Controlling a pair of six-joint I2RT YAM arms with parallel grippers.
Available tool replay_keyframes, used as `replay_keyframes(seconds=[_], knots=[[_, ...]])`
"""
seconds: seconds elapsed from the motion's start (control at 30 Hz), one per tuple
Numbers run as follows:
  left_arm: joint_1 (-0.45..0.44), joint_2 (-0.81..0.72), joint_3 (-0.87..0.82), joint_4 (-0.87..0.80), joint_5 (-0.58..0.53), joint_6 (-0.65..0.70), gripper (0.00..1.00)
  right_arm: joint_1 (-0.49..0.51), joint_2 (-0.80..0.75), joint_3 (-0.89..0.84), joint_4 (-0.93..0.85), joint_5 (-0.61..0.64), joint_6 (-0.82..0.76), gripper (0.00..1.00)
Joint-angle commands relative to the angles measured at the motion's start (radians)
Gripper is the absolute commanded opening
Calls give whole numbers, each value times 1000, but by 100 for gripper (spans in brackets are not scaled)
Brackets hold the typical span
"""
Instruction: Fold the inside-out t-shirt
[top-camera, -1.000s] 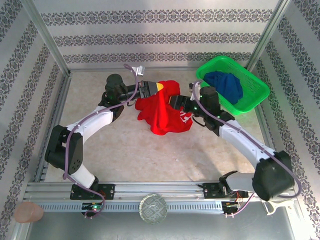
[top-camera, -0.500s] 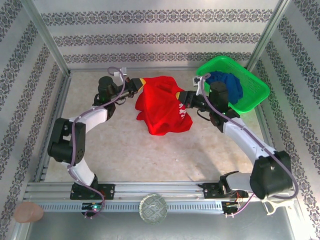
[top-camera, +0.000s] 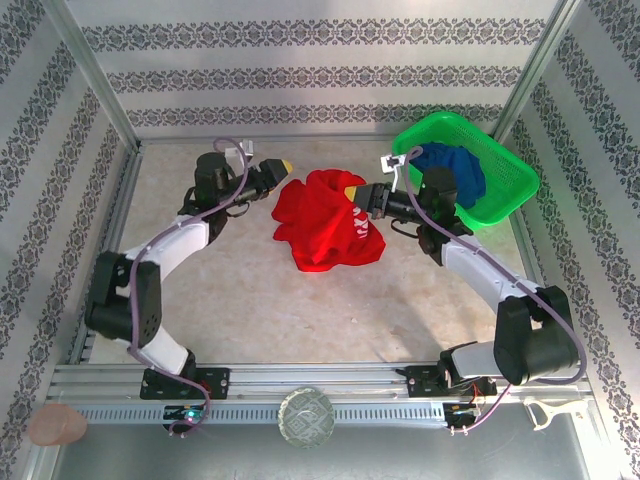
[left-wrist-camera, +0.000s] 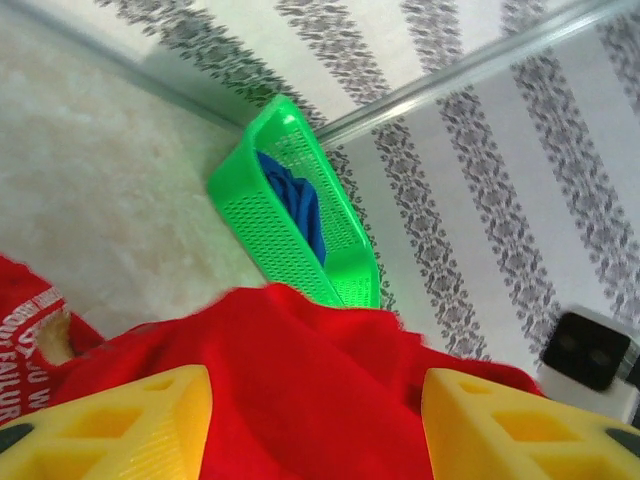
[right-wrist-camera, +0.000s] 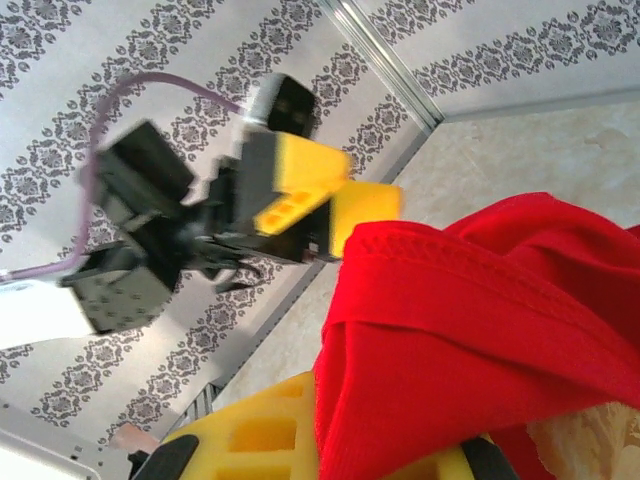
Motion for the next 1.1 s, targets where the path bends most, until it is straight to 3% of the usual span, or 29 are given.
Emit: replay_keyframes(seconds=[0.0, 0.3, 0.63, 0.7, 0.83, 0.87, 1.0, 1.07], knots=[[-96, -48, 88, -168, -20, 172, 60, -7, -2, -23, 93, -30, 13, 0], [-235, 129, 402, -412, 29, 315, 61, -3, -10, -68, 96, -35, 6, 0], [-277, 213, 423, -436, 34, 324, 57, 1, -8, -82, 98, -32, 6, 0], [-283, 220, 428, -428, 43, 322, 46, 1, -8, -83, 98, -29, 6, 0], [-287, 218, 431, -391, 48, 304, 1, 5, -6, -94, 95, -25, 7, 0], [-287, 206, 427, -382, 34, 305, 0, 6, -6, -103, 93, -23, 8, 1], [-274, 139, 415, -325, 0, 302, 0, 1, 5, -176, 48, 21, -9, 40], [-262, 100, 397, -275, 0, 290, 0, -20, 29, -218, 33, 39, -9, 46]])
